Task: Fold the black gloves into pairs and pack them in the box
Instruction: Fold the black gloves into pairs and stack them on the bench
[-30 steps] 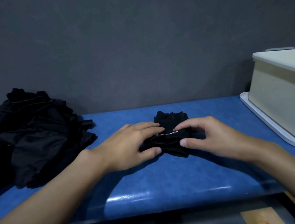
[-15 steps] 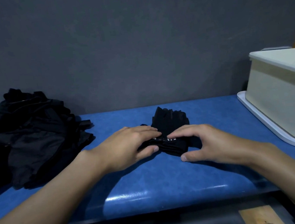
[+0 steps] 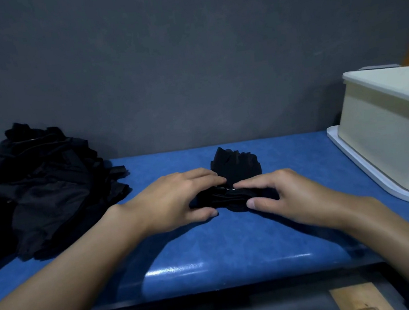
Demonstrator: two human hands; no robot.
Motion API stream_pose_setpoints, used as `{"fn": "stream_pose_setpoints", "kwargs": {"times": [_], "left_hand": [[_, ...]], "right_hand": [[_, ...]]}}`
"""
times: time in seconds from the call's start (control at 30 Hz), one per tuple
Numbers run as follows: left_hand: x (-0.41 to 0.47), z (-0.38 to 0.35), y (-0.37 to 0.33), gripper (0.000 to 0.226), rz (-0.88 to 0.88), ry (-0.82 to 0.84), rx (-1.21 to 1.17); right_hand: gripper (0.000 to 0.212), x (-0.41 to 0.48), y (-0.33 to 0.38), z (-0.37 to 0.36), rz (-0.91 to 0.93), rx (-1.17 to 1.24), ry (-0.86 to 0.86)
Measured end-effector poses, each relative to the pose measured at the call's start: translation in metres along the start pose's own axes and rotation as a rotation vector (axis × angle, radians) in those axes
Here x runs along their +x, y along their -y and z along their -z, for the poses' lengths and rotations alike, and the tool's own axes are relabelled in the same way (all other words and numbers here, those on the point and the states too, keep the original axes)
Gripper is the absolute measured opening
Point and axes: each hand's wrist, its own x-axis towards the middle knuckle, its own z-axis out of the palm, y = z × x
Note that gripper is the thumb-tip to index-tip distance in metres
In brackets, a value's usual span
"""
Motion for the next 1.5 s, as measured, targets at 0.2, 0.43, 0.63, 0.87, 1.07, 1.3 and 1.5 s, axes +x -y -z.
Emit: {"fn": "stream_pose_setpoints", "kwargs": {"times": [0.2,0.43,0.63,0.87,1.07,1.3,1.5], "left_hand": [[-0.001,-0.003,0.002,0.044,-0.027,-0.074,0.024],[-0.001,-0.003,-0.005,0.035,-0.039,-0.199,0.003],[0.001,-0.006,-0.008,0.036,0.04,-0.28,-0.167],[0.0,-0.006,-0.014,0.059,0.089,-0.275,-0.41],[0.004,-0.012,-0.016,0.042,0.108,-0.31,-0.532],[0.015,-0.022,-0.011,0.033,0.203,-0.356,-0.579],[0.023,-0.028,-0.012,0.04,0.297,-0.379,-0.525]], "right_hand": [[0.032,-0.001,0.002,0.001,-0.024,-0.002,0.006],[0.06,0.001,-0.002,-0.001,-0.004,0.026,0.002],[0.033,0.002,-0.002,-0.004,0.017,0.039,-0.182],[0.011,0.006,-0.01,-0.005,-0.016,0.317,-0.185],[0.007,0.008,-0.009,-0.006,-0.013,0.349,-0.237],[0.023,0.014,-0.014,-0.009,-0.085,0.349,-0.289],[0.025,0.024,-0.021,-0.016,-0.133,0.256,-0.352]]}}
